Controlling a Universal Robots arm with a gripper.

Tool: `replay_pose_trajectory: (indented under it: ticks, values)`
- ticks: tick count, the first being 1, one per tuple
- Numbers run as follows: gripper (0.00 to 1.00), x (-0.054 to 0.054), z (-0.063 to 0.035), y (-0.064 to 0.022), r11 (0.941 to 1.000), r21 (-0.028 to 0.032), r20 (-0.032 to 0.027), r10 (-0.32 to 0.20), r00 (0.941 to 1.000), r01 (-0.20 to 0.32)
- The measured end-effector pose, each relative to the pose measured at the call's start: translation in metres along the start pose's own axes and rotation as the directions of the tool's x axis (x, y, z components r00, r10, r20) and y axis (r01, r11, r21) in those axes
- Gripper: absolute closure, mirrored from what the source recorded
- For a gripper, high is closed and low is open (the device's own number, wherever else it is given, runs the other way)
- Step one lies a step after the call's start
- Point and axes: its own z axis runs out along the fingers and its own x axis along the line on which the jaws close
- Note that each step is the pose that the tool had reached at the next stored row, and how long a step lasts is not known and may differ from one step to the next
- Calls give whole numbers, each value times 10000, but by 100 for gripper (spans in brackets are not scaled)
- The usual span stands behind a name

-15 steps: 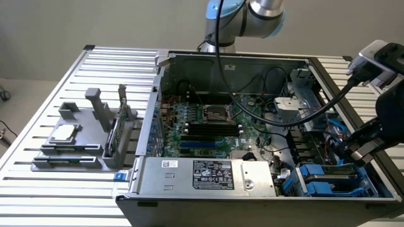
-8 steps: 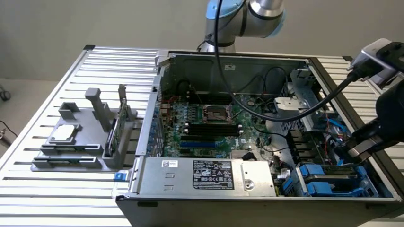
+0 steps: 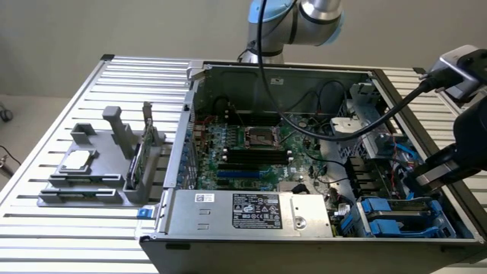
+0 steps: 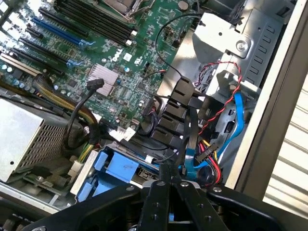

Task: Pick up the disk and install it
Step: 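Insert the first disk wire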

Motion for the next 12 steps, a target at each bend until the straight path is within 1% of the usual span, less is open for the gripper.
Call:
replay_pose_trajectory:
  ticks: [3,6,9,12]
  values:
    - [89,0,0,0,9994,26,33,358,9994,-358]
    - [89,0,0,0,9973,54,69,728,9973,-728]
    - [89,0,0,0,9940,79,107,1087,9940,-1087]
    - [89,0,-1,0,9893,106,148,1453,9893,-1455]
